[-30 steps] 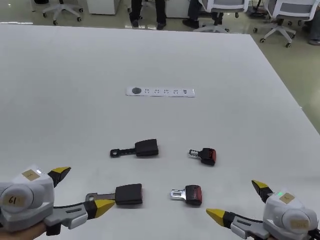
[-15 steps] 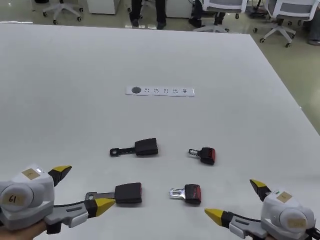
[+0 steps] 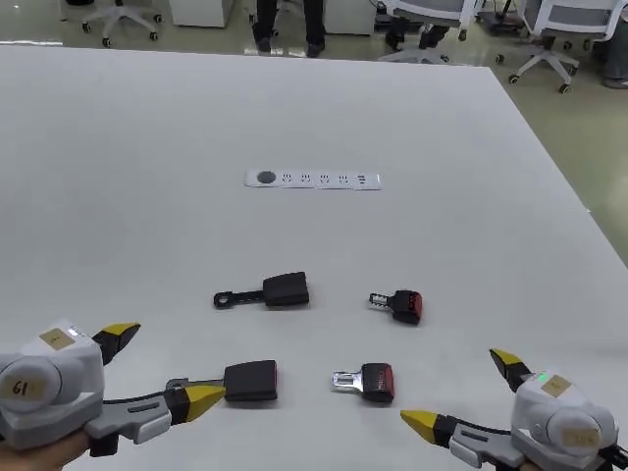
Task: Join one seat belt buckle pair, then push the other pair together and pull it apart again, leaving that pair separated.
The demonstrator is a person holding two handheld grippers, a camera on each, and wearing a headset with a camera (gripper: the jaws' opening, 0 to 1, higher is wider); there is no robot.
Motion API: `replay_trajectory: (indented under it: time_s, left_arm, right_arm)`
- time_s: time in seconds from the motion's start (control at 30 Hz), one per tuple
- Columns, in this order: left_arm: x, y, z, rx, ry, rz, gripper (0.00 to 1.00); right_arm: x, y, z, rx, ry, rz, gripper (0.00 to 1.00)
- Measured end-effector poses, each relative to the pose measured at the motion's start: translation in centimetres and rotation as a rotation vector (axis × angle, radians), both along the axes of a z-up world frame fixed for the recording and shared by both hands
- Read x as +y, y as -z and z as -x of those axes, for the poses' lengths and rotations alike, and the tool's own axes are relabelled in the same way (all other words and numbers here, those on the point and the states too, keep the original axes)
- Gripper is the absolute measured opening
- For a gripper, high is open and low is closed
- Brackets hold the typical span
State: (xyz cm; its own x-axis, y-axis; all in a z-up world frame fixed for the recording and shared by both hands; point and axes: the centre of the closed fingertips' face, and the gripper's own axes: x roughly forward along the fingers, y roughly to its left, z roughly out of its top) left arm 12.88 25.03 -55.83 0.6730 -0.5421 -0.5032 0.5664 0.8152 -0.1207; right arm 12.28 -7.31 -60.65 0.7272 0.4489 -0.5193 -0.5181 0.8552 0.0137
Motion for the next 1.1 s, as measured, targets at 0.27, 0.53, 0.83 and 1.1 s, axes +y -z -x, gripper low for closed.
replay_trajectory:
  time_s: [0.27,0.53,0.83,1.1]
  left_arm:
    - [-0.3,0.3,0.1,0.001,0.027,-0.030,0.92]
    - [-1.1,0.0,0.4,-0.006,0.059,-0.034,0.97]
    - [-1.3,0.6,0.7,0.000,0.068,-0.047,0.98]
    - [-1.2,1.0,0.3,0.004,0.063,-0.033,1.00]
  right_arm:
    - [0.0,-0.4,0.0,-0.006,-0.004,0.004,0.98]
    - [0.1,-0.3,0.0,-0.005,-0.013,0.003,0.98]
    - [0.4,-0.1,0.1,0.000,-0.030,-0.002,1.00]
    - [0.8,0.0,0.0,0.006,-0.038,0.001,1.00]
